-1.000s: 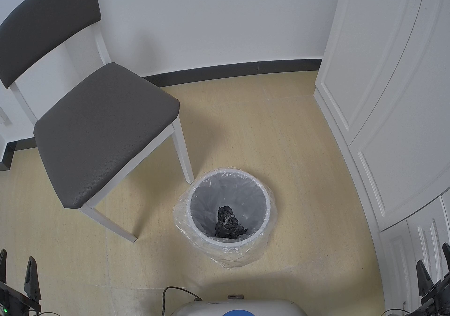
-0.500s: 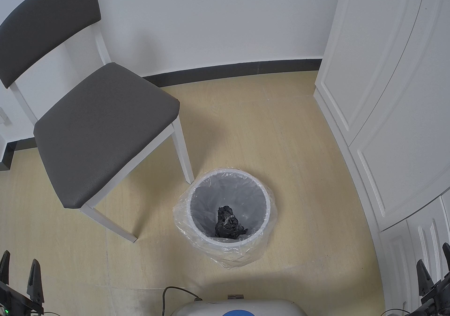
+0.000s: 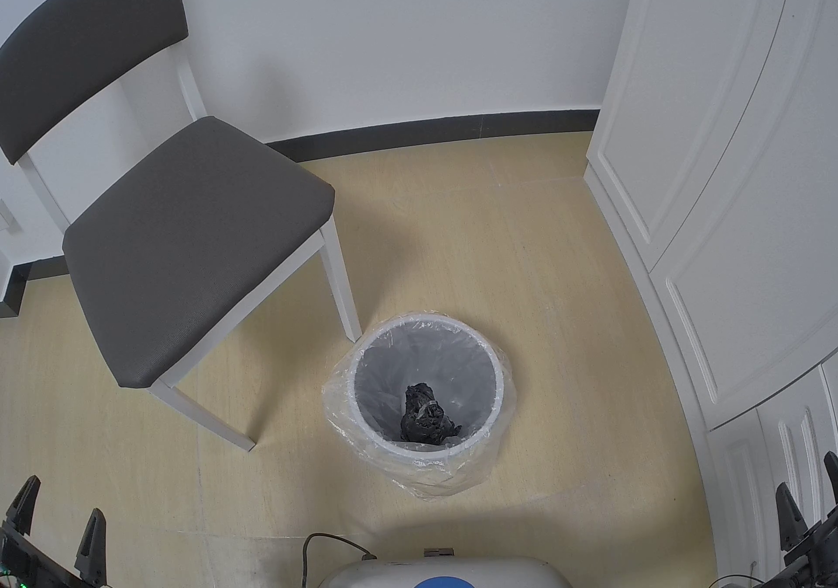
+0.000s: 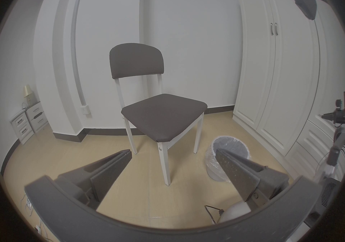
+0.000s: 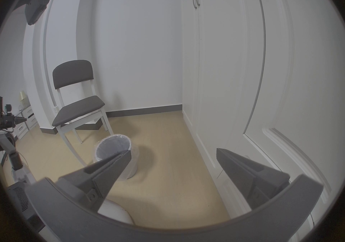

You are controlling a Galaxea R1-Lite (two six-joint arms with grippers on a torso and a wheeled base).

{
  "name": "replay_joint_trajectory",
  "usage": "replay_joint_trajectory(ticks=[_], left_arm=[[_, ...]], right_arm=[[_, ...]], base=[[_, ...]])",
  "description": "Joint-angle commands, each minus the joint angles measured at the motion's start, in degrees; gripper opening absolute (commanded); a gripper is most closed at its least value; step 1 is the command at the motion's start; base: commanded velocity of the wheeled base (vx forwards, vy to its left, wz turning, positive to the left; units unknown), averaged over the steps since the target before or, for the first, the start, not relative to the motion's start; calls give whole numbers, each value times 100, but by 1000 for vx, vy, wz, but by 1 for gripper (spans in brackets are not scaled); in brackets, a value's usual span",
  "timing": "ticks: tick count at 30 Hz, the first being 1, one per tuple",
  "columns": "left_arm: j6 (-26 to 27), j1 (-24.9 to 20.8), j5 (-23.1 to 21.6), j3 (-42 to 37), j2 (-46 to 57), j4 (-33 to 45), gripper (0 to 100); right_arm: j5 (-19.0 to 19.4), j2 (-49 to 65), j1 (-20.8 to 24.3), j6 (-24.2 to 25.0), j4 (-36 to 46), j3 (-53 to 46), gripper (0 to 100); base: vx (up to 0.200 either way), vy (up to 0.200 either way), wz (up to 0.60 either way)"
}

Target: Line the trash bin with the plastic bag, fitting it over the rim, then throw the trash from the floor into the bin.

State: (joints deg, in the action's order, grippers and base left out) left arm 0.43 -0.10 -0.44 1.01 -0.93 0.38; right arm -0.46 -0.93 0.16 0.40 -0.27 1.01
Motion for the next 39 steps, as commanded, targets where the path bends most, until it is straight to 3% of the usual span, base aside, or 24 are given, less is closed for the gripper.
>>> replay_joint_trajectory(ticks=[1,7,39], left_arm=[[-8,1,0,-101,75,-3,100],[-192,10,44,-92,75,-3,100],[-104,1,53,-101,84,-29,100]], right_arm=[[2,93,11,21,0,-101,100],[2,93,11,30,0,-101,100],[11,93,2,-14,9,-101,100]], base=[[0,0,0],[0,0,0],[0,0,0]])
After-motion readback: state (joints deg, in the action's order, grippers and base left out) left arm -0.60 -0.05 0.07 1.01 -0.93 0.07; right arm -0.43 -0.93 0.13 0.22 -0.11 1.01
